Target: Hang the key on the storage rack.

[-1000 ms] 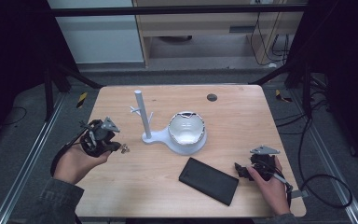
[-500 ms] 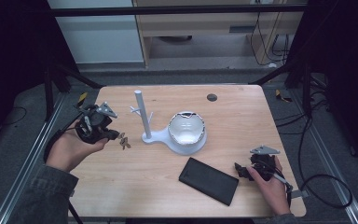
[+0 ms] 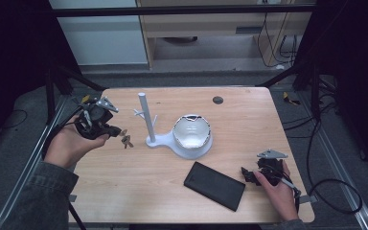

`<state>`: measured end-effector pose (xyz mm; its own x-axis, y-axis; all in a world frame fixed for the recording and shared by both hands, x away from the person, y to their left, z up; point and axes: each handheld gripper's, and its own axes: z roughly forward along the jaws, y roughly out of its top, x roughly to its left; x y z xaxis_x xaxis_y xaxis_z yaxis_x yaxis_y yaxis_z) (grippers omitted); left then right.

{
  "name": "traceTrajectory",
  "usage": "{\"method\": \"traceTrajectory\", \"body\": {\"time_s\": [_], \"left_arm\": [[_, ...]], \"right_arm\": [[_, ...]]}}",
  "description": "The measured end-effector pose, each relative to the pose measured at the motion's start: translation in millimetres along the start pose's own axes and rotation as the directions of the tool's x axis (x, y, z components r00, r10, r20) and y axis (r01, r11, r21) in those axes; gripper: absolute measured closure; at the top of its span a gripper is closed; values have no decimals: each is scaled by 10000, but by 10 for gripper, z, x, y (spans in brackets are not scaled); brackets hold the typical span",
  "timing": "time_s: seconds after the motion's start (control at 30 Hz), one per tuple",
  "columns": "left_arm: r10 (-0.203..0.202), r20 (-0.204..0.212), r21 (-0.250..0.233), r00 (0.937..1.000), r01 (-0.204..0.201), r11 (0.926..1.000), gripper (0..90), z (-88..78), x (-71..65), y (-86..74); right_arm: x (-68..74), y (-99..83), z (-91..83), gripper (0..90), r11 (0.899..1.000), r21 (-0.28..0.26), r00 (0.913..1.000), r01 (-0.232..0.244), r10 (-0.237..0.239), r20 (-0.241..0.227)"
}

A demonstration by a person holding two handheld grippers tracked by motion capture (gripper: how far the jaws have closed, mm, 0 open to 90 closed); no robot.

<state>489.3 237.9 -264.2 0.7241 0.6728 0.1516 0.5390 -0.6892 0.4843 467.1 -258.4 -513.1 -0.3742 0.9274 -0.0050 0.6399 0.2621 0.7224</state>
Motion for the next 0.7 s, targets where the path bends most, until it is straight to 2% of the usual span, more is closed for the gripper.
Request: {"method": "traceTrajectory", "body": {"time_s": [0.37, 0.7], "left_arm": [[20, -113, -107, 9999, -21, 9999, 899, -82, 2, 94], [111, -293, 34, 9995, -110, 9999, 899, -147, 16, 194]], "right_arm": [[0, 0, 0, 3, 10000, 0, 10000, -3, 3, -1], [0, 0, 0, 3, 10000, 5, 10000, -5, 5, -2]]}}
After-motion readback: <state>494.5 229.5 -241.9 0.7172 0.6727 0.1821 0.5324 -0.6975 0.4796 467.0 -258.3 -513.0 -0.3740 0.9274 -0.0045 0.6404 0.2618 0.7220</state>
